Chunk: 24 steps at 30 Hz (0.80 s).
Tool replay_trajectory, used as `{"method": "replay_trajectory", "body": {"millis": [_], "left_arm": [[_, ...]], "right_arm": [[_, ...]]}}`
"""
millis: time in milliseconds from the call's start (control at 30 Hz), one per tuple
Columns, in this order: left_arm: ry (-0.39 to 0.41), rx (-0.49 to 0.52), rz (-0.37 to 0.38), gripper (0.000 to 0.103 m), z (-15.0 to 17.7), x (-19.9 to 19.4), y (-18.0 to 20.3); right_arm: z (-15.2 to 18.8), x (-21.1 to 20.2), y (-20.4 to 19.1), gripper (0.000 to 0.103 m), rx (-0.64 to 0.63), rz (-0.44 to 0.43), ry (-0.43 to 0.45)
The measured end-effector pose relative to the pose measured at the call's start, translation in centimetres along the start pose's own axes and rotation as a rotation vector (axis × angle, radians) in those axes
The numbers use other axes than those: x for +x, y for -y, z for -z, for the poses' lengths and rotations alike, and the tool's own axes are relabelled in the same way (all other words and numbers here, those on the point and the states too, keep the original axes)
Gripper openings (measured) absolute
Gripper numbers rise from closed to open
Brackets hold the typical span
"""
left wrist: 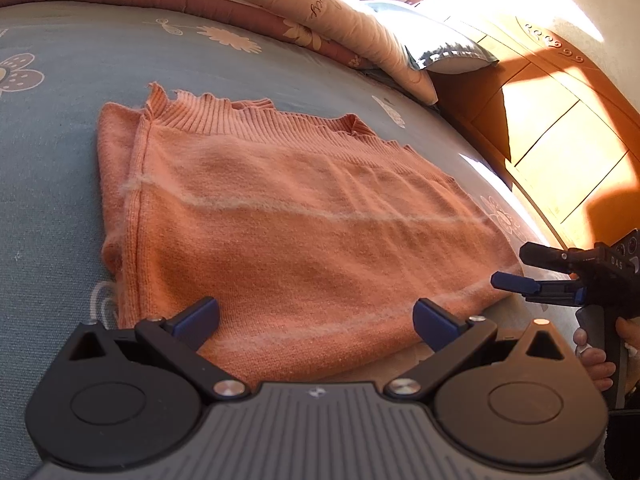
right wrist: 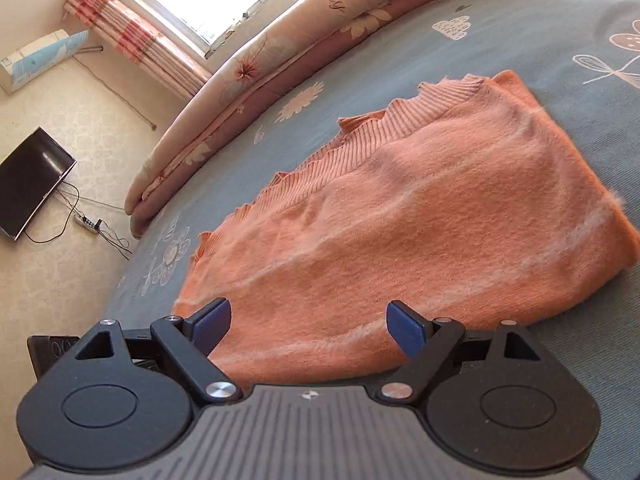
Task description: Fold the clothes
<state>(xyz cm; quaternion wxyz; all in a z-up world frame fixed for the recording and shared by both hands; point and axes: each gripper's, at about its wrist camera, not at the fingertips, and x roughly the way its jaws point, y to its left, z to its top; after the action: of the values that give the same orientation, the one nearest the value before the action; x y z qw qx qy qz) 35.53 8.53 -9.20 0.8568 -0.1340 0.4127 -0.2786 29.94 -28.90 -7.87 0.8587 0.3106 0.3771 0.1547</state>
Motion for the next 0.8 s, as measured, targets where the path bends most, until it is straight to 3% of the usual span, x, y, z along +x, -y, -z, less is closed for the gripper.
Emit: {"method": "replay_trajectory", "body": {"millis": [67, 133, 300, 367, 533, 600, 700, 800], "left_arm": [[0.0, -0.002, 0.003, 0.102, 0.0, 0.0, -0.1], [0.0, -0.006, 0.005, 0.102, -0.1, -0.1, -0.1], [-0.001, -0.012, 0.004, 0.102, 0.0, -0.1, -0.1], [-0.001, -0.009, 0.001, 0.102, 0.0, -0.1, -0.1], [0.001, -0.013, -0.002, 0.102, 0.0, 0.0, -0.1], [-0.001, -0.005, -0.007, 0.102, 0.1, 0.1, 0.0], [-0.001, 0.003, -0.011, 0.102, 0.1, 0.2, 0.0], [-0.001, 0.008, -0.013, 0.102, 0.1, 0.2, 0.1]], "right_arm": [[0.8, 0.6, 0.2, 0.087, -0.003, 0.06, -0.023], [1.0, -0.5, 0.8, 0.087, 0.015, 0.05, 0.012], [-0.7, -5.0, 2.6, 0.087, 0.044, 0.185, 0.195], [-1.8, -5.9, 3.8, 0.088, 0.071, 0.207, 0.212], [-3.5, -6.7, 5.1, 0.088, 0.083, 0.234, 0.228], [-3.9, -6.2, 5.5, 0.088, 0.081, 0.243, 0.21], [-3.9, -4.7, 6.2, 0.088, 0.064, 0.324, 0.157], [-3.5, -4.3, 6.2, 0.088, 0.048, 0.328, 0.139]]}}
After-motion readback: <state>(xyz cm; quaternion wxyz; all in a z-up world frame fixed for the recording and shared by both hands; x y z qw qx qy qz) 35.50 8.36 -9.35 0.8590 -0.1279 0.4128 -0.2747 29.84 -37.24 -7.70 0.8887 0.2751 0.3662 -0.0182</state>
